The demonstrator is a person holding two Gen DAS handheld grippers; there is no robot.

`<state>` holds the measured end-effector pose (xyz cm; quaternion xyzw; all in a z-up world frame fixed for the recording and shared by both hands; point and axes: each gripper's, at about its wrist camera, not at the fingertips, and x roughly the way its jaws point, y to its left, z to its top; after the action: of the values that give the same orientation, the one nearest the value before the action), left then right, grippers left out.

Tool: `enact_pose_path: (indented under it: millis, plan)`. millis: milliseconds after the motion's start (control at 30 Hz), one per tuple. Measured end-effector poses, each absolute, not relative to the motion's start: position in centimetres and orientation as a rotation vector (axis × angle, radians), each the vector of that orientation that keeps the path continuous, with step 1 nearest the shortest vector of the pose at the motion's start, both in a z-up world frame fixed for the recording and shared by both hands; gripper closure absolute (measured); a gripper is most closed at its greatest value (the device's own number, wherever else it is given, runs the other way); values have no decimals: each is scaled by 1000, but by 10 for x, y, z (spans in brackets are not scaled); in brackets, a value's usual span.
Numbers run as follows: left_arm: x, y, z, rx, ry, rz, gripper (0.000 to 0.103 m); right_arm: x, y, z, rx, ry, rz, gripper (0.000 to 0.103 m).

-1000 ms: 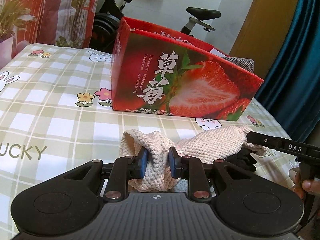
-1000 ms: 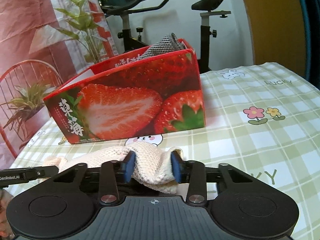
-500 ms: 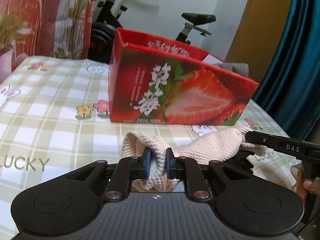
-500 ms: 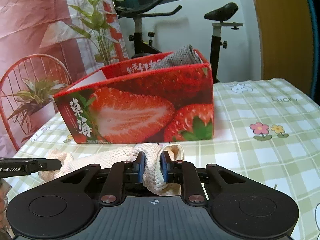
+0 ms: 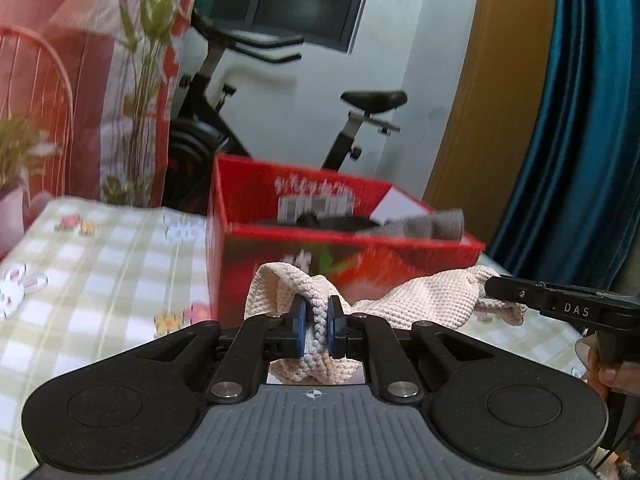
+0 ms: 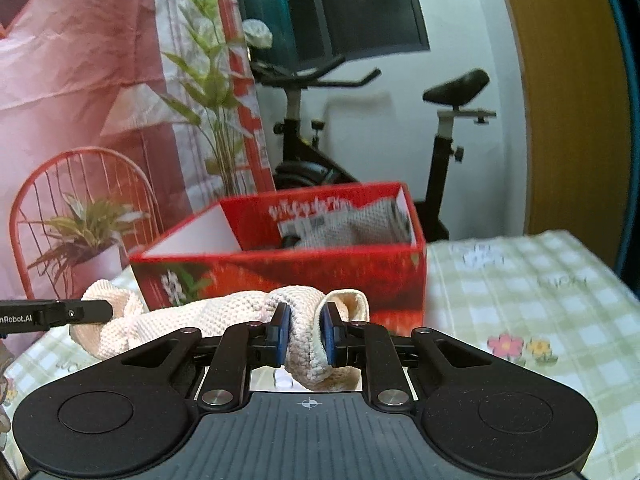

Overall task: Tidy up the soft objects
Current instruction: 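Lift the cream knit cloth with both tools and carry it over the box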

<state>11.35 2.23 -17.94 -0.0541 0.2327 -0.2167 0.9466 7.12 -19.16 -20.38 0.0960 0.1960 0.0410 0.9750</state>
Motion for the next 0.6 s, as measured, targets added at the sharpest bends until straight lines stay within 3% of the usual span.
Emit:
enact_pose_path:
  millis: [600]
  plan:
    - [172,6,-125,-108,374,-458,93,124,-220,-131,128,295,108,87]
